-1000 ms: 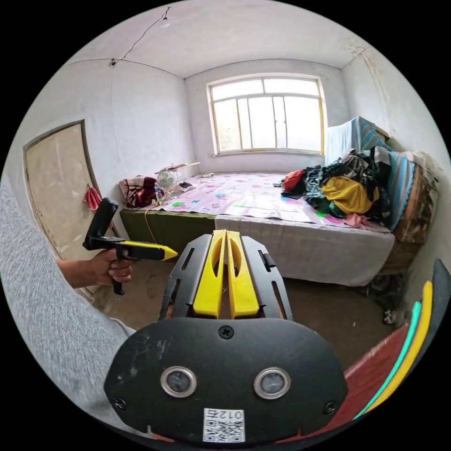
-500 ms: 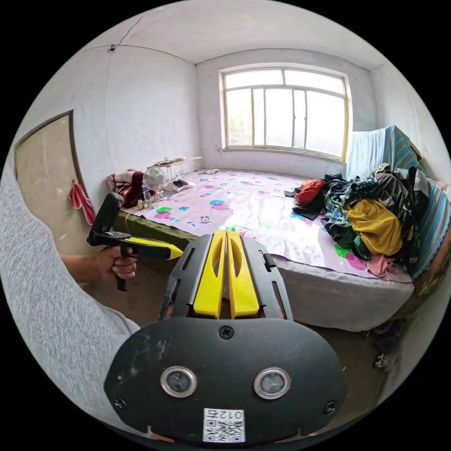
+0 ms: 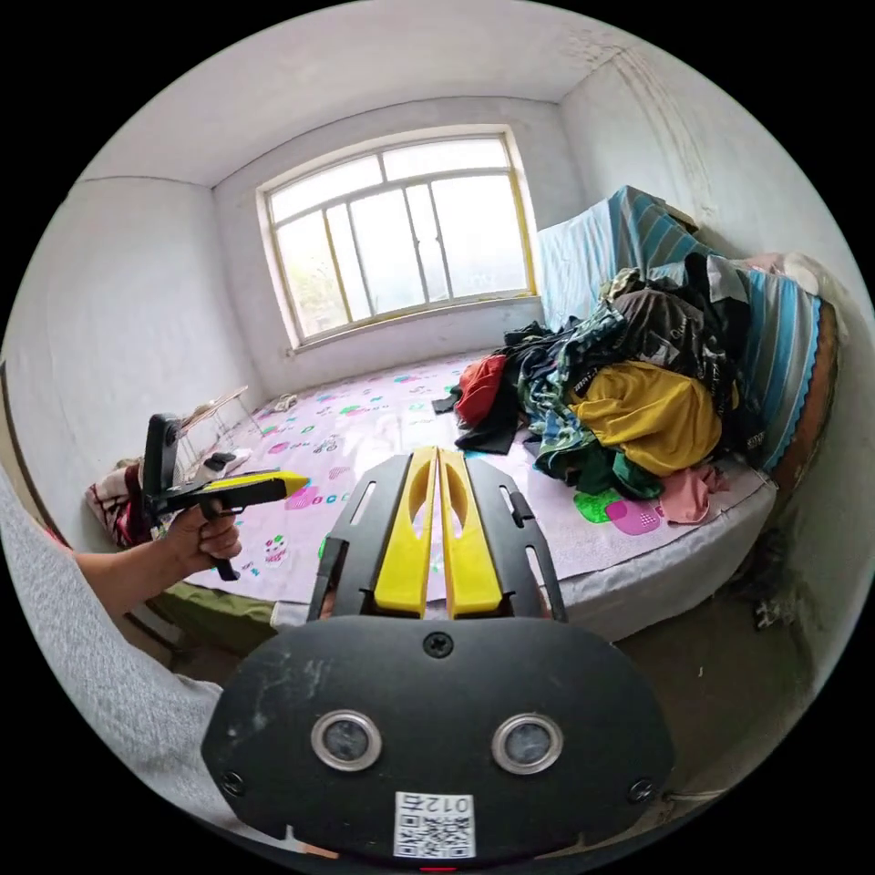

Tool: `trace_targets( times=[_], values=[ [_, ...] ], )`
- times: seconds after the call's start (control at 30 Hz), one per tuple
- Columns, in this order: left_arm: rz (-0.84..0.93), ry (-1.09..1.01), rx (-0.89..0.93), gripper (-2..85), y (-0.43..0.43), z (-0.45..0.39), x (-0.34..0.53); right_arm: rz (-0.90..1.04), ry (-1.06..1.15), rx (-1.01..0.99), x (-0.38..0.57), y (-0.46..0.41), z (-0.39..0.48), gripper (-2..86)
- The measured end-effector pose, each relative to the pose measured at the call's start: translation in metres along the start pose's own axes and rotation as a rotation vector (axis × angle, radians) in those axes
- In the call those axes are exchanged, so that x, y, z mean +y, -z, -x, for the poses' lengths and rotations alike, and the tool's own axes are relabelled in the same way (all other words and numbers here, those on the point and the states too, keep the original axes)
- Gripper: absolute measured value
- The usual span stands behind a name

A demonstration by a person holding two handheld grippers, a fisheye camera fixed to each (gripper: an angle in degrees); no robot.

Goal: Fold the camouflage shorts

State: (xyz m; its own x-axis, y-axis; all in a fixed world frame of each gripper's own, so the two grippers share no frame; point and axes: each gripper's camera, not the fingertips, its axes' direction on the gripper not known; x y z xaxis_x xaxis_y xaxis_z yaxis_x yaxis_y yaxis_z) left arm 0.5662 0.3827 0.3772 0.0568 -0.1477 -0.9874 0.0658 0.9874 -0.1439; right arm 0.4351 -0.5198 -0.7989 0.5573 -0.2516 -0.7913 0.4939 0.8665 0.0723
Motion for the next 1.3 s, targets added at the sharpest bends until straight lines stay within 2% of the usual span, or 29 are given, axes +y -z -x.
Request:
trace_targets(
  times=[0.23,0.37,0.63,0.97,1.13,1.3],
  values=[
    [-0.008,-0.158,-0.191,2.6,-0.13,-0.048,-0.17,-0.094,-0.142,-0.053,-0.196,-0.122,-0.031,0.5],
    [0.062,-0.221,-0.243,4.1,-0.229,-0.081,-0.273,-0.138,-0.232,-0.061,-0.299,-0.171,-0.036,1.3],
    [0.135,-0.373,-0.378,5.4,-0.391,-0.149,-0.406,-0.18,-0.468,-0.106,-0.468,-0.271,-0.008,4.2],
    [0.203,-0.627,-0.573,8.2,-0.576,-0.221,-0.502,-0.215,-0.614,-0.156,-0.562,-0.346,0.102,7.3],
    [0.209,-0.666,-0.597,8.3,-0.633,-0.247,-0.532,-0.261,-0.633,-0.117,-0.591,-0.357,0.181,8.6],
    [0.261,-0.658,-0.648,5.7,-0.678,-0.262,-0.563,-0.279,-0.693,-0.167,-0.604,-0.368,0.235,9.4]
  ],
)
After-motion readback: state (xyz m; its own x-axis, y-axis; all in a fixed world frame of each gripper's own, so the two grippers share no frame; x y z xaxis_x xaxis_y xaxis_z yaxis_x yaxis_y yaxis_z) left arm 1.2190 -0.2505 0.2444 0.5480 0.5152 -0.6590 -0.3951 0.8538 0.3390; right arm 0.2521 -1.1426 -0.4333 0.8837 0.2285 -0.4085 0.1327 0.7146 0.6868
